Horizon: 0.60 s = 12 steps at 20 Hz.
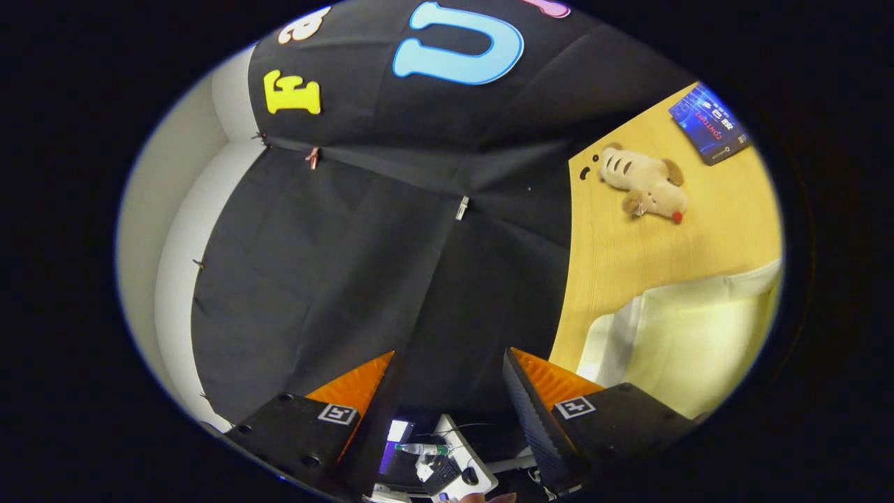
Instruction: Open the storage box then place both shoes into the box .Put the left shoe in first, then the right shoe, with the right side of both shoes facing outward in a uniform manner.
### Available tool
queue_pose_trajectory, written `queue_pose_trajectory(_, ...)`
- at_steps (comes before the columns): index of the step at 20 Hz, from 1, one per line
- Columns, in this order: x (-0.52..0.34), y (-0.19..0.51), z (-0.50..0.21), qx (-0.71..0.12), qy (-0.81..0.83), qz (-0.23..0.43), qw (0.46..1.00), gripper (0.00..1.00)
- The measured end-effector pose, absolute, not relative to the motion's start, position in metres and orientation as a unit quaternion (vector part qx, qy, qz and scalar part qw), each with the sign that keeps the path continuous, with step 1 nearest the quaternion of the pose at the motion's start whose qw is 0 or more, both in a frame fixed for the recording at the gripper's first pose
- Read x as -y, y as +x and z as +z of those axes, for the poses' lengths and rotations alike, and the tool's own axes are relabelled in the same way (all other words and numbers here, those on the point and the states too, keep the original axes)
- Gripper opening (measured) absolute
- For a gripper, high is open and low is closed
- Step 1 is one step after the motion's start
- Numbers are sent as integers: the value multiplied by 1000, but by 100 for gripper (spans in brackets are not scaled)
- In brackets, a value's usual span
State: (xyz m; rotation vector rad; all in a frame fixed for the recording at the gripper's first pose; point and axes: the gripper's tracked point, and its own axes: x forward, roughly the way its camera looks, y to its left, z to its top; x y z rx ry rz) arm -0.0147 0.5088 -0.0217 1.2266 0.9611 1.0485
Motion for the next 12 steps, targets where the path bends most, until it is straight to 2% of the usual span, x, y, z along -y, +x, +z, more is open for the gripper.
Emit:
queue_pose_trajectory(3, -464, -5, -17, -395, 564, 438, 578, 89)
queue_pose_trajectory(5, -425, 1, -29, -384, 569, 421, 592, 92)
queue_pose_trajectory(12, -264, -2, -150, -377, 424, 310, 763, 96)
